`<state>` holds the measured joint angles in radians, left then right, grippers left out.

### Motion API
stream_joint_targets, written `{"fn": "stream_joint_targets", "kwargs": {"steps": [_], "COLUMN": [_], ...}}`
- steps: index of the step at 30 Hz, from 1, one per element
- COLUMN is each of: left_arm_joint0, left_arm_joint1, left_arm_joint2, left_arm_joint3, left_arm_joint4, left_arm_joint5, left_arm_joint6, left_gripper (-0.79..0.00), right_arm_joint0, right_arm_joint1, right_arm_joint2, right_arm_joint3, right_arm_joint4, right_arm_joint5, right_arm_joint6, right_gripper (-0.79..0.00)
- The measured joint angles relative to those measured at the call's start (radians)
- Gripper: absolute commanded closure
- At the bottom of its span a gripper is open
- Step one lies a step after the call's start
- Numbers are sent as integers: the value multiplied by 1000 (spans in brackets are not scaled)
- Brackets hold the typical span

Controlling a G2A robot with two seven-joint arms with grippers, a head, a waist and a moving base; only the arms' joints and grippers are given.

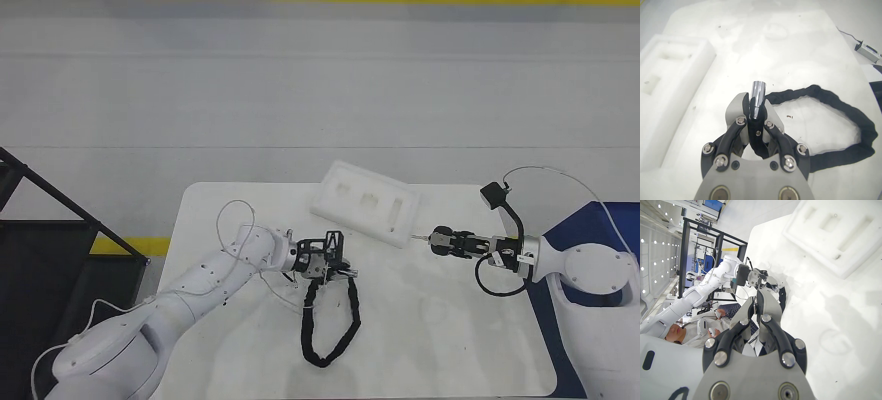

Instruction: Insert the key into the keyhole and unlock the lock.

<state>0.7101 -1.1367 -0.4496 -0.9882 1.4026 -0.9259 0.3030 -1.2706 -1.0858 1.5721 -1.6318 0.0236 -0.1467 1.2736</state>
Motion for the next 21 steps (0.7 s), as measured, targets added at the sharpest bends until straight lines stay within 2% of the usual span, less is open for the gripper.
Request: {"fn": "stream_joint_targets", "kwargs": {"steps": [4,7,10,17,21], "left_arm_joint0": [7,16,21,-21,-51], "left_arm_joint1": [21,37,50,67,75], "left_arm_joint2": [-39,-45,-31,45,69], "left_arm_joint3": [-35,-59,-71,-77,-106], "left_arm_joint4": [-21,-1,11,10,-36], "left_arm_joint5": [-75,-88,-86,-86,-86], "left_arm_joint6": [97,171,256,500,506], "left_gripper": [0,0,0,0,0], "right_arm_joint0": [0,-12,-27,-75,-95], "right_arm_joint1": [0,4,9,24,31], "right_arm_joint2": [0,-21,-48,-40,-17], "right_arm_joint3": [0,-36,-105,-261,-309], "right_arm_joint4": [0,-61,-141,-141,-76], "right_arm_joint5": [0,4,13,-5,-22], "right_arm_joint6": [0,-9,4,45,78], "right_gripper": [0,0,0,0,0]}}
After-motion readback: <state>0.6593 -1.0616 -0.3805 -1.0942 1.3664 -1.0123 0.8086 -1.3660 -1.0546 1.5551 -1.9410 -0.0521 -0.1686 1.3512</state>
